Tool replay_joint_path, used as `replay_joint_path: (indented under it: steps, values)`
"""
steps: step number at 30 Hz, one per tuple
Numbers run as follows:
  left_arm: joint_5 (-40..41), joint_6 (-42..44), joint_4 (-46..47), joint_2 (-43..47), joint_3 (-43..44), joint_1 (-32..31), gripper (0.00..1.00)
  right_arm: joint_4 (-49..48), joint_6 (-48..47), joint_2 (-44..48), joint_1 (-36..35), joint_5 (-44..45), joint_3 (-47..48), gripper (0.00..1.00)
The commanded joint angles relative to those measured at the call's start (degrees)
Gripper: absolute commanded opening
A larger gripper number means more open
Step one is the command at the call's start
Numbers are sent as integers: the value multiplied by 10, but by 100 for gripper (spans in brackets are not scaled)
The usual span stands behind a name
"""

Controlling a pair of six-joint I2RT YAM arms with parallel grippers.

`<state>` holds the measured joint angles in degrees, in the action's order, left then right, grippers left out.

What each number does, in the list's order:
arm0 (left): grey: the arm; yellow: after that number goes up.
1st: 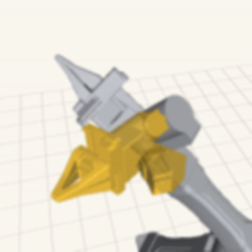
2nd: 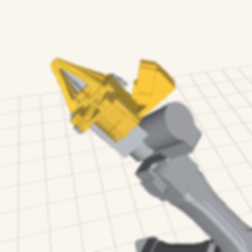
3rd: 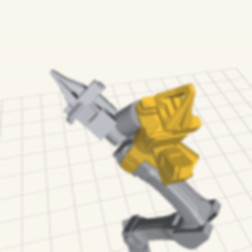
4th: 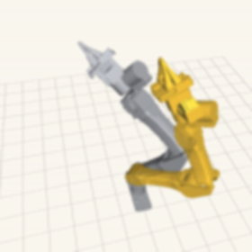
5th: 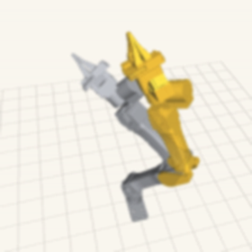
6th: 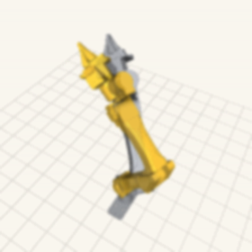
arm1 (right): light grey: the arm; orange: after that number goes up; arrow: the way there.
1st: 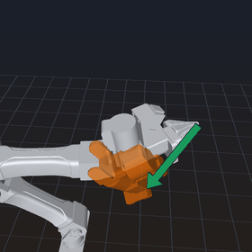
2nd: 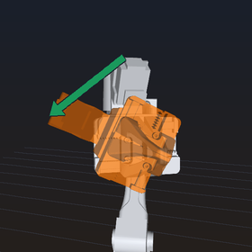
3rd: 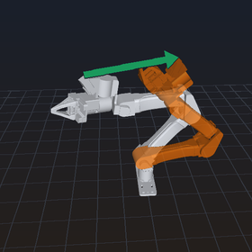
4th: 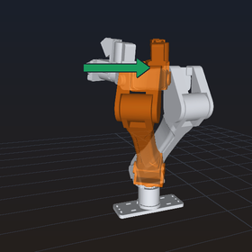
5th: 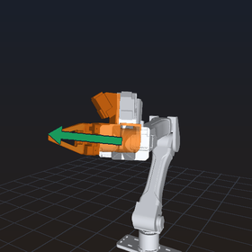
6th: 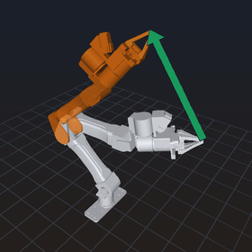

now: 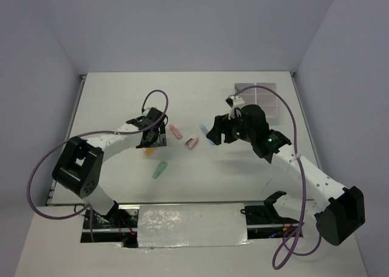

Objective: Sort the stationery into containers
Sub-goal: Pick up the pen from the center of the board.

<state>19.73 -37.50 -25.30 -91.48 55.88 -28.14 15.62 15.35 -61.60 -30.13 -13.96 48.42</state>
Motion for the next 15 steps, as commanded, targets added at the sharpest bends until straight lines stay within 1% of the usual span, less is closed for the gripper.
replay_joint_path:
  steps: [1,5,6,7,8,9,10,15]
  values:
    - [15,3,10,-6,-1,5,84,-28,1,11,-5,-24,-3,77]
    - [10,4,24,-17,-12,5,78,-34,6,13,-6,-27,-9,77]
    - [8,6,26,-22,-15,5,73,-34,6,15,-6,-29,-11,77]
    - [6,5,26,-26,-16,5,63,-35,8,15,-7,-29,-12,77]
    - [6,2,25,-27,-19,5,58,-36,8,15,-7,-30,-12,77]
    - [5,1,25,-31,-22,5,56,-37,9,17,-8,-32,-13,77]
    - [6,-3,24,-33,-27,5,54,-38,10,17,-7,-34,-14,77]
    - [-2,-7,32,-38,-45,5,54,-47,15,16,-8,-41,-17,77]
